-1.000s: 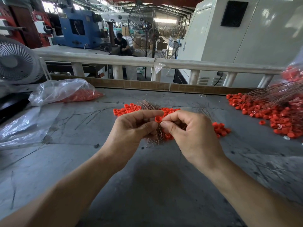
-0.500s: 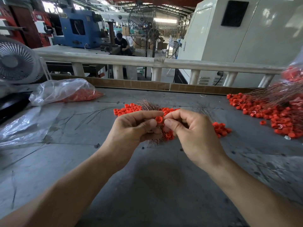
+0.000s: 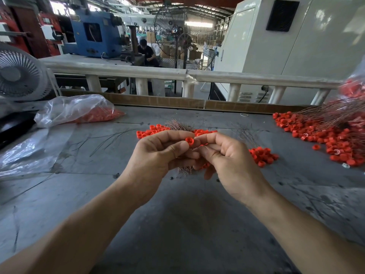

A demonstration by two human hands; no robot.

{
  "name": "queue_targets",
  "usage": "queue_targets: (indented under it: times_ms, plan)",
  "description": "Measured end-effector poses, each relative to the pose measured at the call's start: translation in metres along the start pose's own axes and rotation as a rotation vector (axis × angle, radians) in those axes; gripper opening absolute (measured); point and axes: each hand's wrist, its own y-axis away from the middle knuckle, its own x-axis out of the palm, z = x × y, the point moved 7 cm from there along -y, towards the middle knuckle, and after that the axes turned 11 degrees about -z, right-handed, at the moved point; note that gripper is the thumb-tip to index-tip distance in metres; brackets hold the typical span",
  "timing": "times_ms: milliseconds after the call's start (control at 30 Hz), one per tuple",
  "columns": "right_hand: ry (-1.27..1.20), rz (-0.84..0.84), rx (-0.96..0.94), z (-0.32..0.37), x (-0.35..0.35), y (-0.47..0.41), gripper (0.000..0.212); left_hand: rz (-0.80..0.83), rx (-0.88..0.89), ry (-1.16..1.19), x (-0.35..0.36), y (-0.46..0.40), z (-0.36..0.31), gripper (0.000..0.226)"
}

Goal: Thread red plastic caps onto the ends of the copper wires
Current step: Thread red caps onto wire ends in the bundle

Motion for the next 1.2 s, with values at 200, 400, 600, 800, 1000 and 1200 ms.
queue_targets:
  times_ms: [200,400,600,800,1000,1200]
  plan:
    - [0.022,0.017,0.042,-0.008,-0.003,-0.005,0.015,0.006,-0.014,0.041,-0.001,-0.001,0.000,0.022]
    - [0.488,-0.135,-0.117,-0.019,-0.028,-0.018,0.008,-0.027,0.001,0.028,-0.005,-0.004,-0.002,0.028]
    - [0.718,-0.061,-0.126,-0.033,-0.019,-0.020,0.008,-0.038,-0.007,0.006,-0.007,-0.005,0.000,0.023]
    - [0.781,-0.052,-0.186,-0.030,-0.015,-0.021,0.005,-0.031,-0.028,-0.015,-0.005,-0.004,0.004,0.028]
    - [0.454,-0.130,-0.086,-0.026,-0.032,-0.022,0.011,-0.032,-0.034,-0.025,-0.005,-0.003,0.005,0.028]
    - [0.193,-0.059,-0.216,0.002,-0.020,-0.014,0.013,-0.016,-0.063,-0.034,-0.001,0.000,0.007,0.020]
